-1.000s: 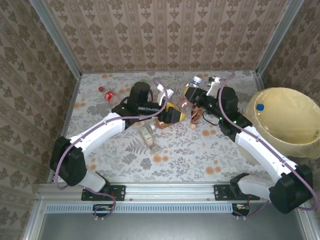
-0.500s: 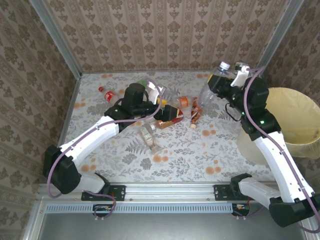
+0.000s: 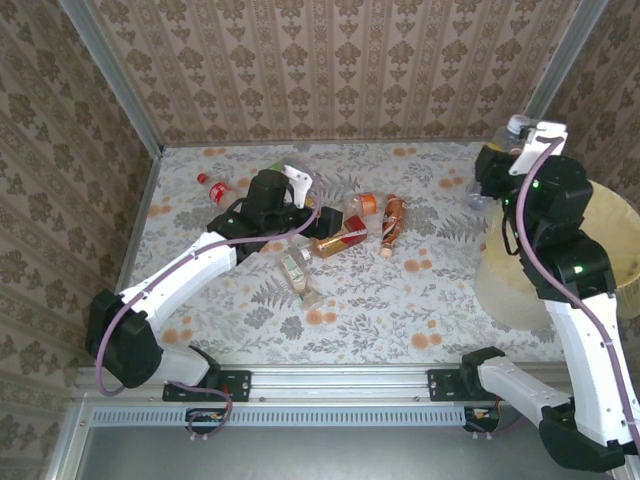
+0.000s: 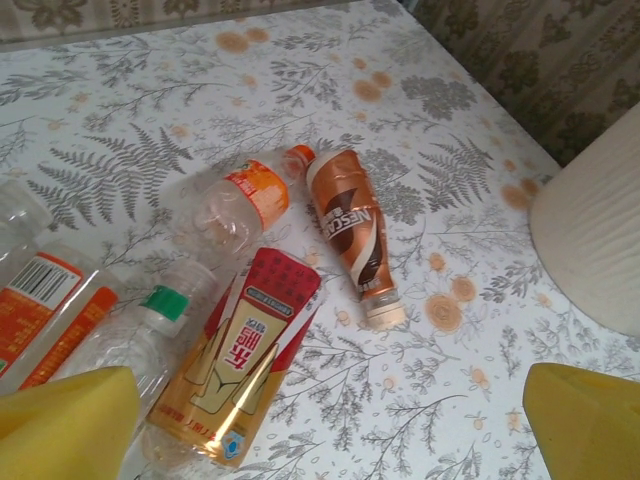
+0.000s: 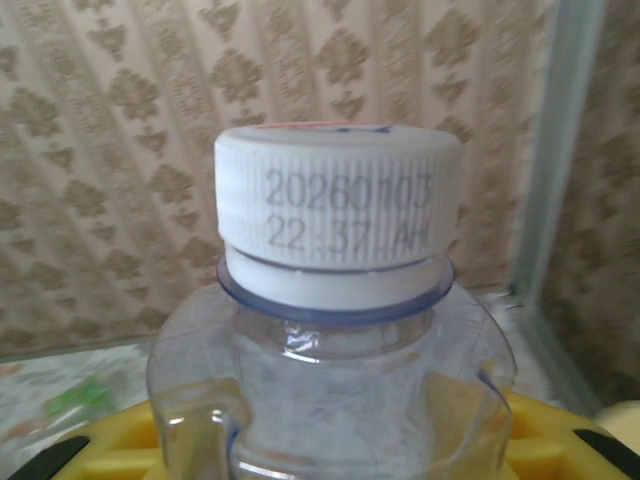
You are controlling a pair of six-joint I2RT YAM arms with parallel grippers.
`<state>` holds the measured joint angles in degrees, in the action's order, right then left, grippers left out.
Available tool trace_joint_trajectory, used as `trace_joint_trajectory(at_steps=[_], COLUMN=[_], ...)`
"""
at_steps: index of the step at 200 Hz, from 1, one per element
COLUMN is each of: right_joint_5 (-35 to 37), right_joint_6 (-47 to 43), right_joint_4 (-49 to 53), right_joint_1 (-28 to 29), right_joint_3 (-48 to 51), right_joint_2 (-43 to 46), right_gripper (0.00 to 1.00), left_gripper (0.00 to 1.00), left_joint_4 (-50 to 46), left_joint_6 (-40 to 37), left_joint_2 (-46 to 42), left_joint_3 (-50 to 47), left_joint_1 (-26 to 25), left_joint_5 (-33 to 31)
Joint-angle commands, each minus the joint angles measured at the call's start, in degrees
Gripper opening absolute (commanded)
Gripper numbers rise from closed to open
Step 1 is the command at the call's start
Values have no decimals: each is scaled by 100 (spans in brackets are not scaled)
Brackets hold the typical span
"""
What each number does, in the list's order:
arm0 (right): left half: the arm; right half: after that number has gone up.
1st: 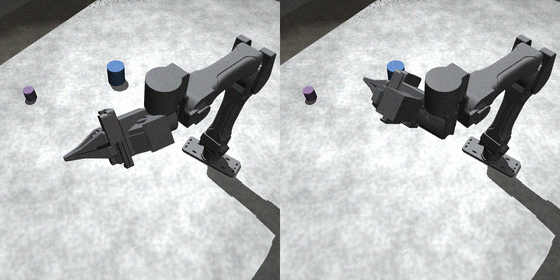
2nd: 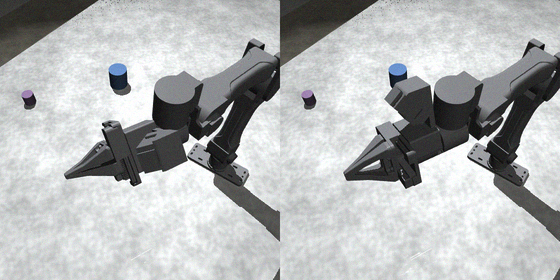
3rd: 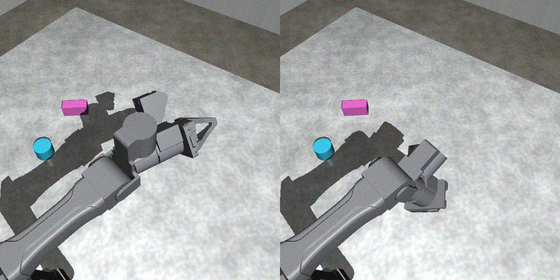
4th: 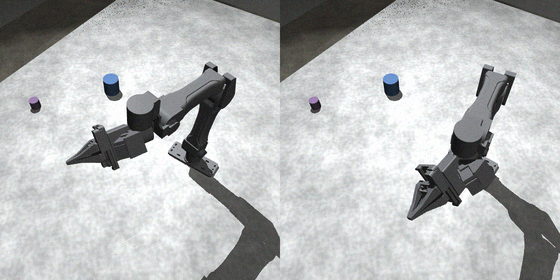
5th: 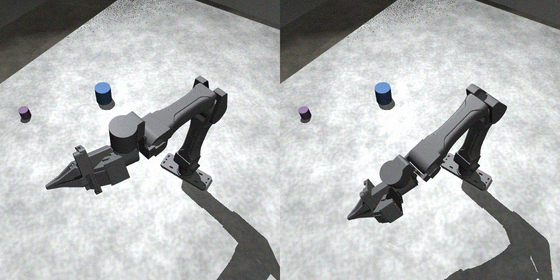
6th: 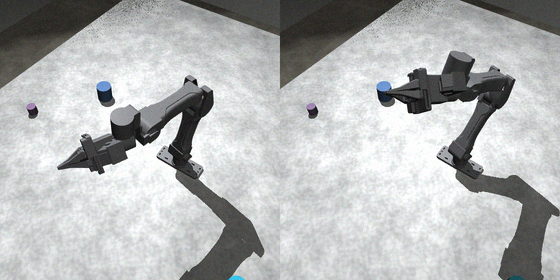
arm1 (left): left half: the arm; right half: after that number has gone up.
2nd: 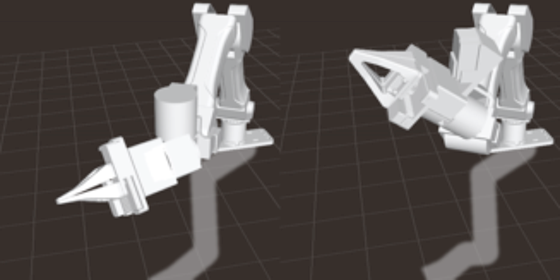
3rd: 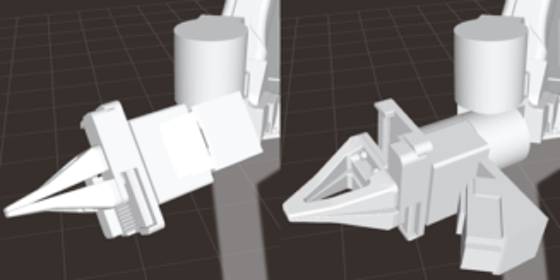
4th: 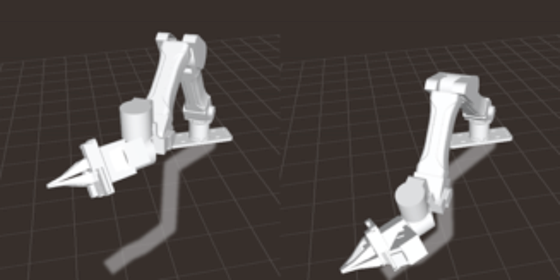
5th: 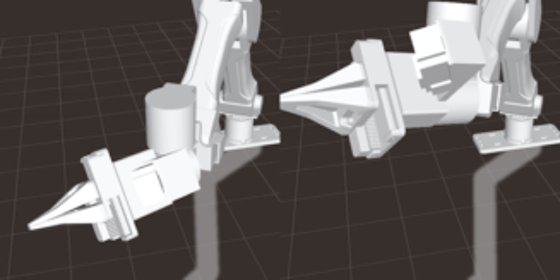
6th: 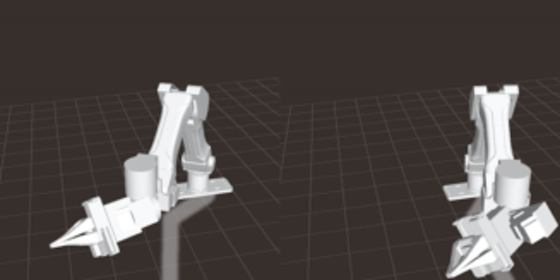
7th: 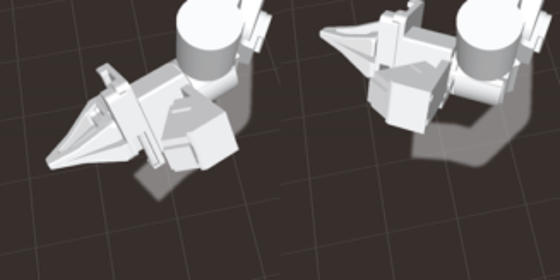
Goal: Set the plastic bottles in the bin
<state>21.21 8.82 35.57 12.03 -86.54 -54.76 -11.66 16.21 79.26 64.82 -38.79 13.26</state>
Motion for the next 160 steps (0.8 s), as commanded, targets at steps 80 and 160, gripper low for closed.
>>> trace_joint_trajectory(at_steps=[80, 160], right_joint_5=[2451, 1373], right_joint_6=[-1258, -616], right_joint_4=[1941, 3224], right_joint_1=[-1606, -3360], right_joint_3=[-871, -304], right_joint_2=[-825, -1171], right_gripper=[40, 44], left_gripper=[100, 100], left_joint_4=[-252, -308], left_joint_6=[438, 858], left_joint_2=[321, 623], left_joint_3=[88, 276], left_joint_1=[64, 142], left_joint_5=[-424, -598])
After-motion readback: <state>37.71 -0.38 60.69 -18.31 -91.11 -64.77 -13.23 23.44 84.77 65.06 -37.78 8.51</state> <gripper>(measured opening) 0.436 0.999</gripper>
